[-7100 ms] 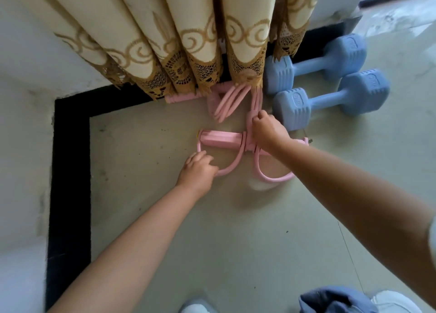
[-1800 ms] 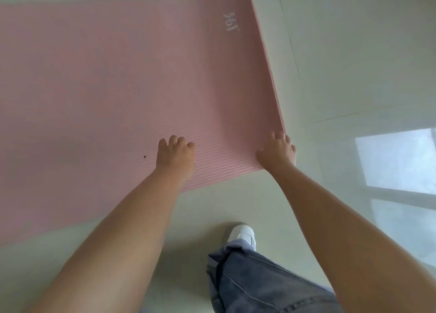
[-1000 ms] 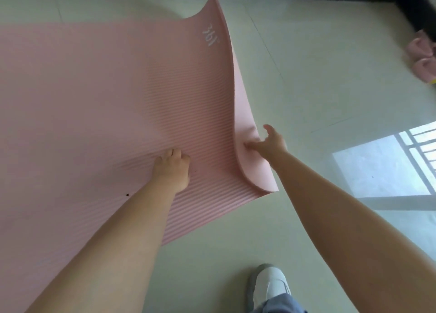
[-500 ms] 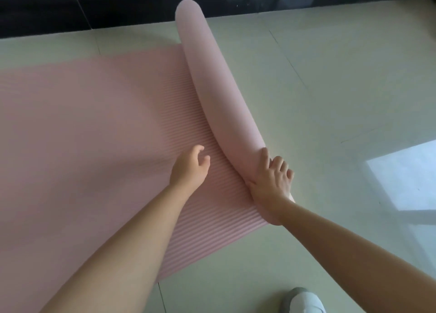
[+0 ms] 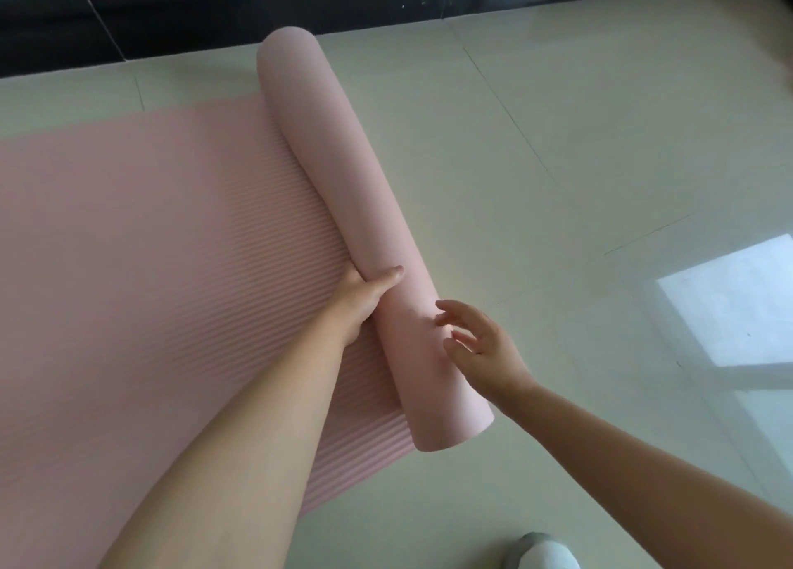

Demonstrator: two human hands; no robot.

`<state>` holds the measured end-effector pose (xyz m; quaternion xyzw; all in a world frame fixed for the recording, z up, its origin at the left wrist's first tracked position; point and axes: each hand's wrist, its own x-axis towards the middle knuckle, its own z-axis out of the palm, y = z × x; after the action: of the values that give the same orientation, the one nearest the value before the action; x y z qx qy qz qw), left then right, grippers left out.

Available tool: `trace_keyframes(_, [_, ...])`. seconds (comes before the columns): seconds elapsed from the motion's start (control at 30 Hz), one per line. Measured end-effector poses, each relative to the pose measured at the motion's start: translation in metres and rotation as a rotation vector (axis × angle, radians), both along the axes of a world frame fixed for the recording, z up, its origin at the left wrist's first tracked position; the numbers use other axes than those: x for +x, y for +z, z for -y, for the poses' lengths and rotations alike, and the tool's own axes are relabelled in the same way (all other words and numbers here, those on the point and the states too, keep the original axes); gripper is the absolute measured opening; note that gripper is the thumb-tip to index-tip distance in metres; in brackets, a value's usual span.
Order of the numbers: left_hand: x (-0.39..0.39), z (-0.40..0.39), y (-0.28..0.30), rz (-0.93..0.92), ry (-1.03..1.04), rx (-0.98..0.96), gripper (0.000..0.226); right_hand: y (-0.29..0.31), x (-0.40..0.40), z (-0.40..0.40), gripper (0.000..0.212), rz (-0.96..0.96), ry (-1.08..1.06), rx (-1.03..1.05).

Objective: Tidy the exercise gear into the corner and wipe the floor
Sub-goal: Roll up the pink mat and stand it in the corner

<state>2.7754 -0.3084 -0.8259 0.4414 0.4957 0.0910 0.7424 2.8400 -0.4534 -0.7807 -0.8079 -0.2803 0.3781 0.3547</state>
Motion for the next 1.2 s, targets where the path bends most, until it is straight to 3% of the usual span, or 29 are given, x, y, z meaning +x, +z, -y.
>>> trace_keyframes(0.17, [-0.015, -0.004, -0.010, 0.034, 0.066, -0.110, 0.023, -0.008, 0.020, -0.005, 0.054, 0.067, -0.061, -0.250])
trace_keyframes(0.27, [-0.024, -0.006, -0.008, -0.089, -0.003, -0.062, 0.033, -0.011, 0.022, -0.011, 0.053, 0.035, 0.021, -0.366])
trace_keyframes(0.43, [-0.037, -0.012, -0.002, -0.609, -0.146, 0.402, 0.073, -0.010, 0.004, -0.017, 0.034, 0.128, 0.112, -0.357])
trace_keyframes(0.53, [-0.052, -0.013, 0.005, -0.660, -0.189, 0.714, 0.046, -0.005, -0.013, -0.020, 0.037, 0.219, 0.203, -0.341])
trace_keyframes(0.6, [-0.062, -0.015, 0.010, -0.615, -0.264, 0.814, 0.023, 0.000, -0.026, -0.022, 0.040, 0.194, 0.232, -0.306])
trace_keyframes(0.7, [-0.076, -0.020, 0.014, -0.516, -0.293, 0.783, 0.009, 0.008, -0.042, -0.024, 0.042, 0.130, 0.292, -0.223])
trace_keyframes(0.8, [-0.098, -0.026, 0.011, -0.500, -0.204, 0.616, 0.024, 0.018, -0.057, -0.027, 0.039, 0.084, 0.340, -0.169])
trace_keyframes(1.0, [-0.128, -0.036, 0.013, -0.488, -0.102, 0.224, 0.030, 0.025, -0.090, -0.027, 0.033, -0.175, 0.370, -0.086])
trace_keyframes(1.13, [-0.135, -0.045, 0.027, -0.614, 0.159, 0.464, 0.012, 0.026, -0.102, -0.032, 0.023, -0.318, 0.291, -0.015])
trace_keyframes(1.2, [-0.133, -0.048, 0.038, -0.615, 0.198, 0.552, 0.036, 0.023, -0.102, -0.034, 0.024, -0.407, 0.172, -0.010])
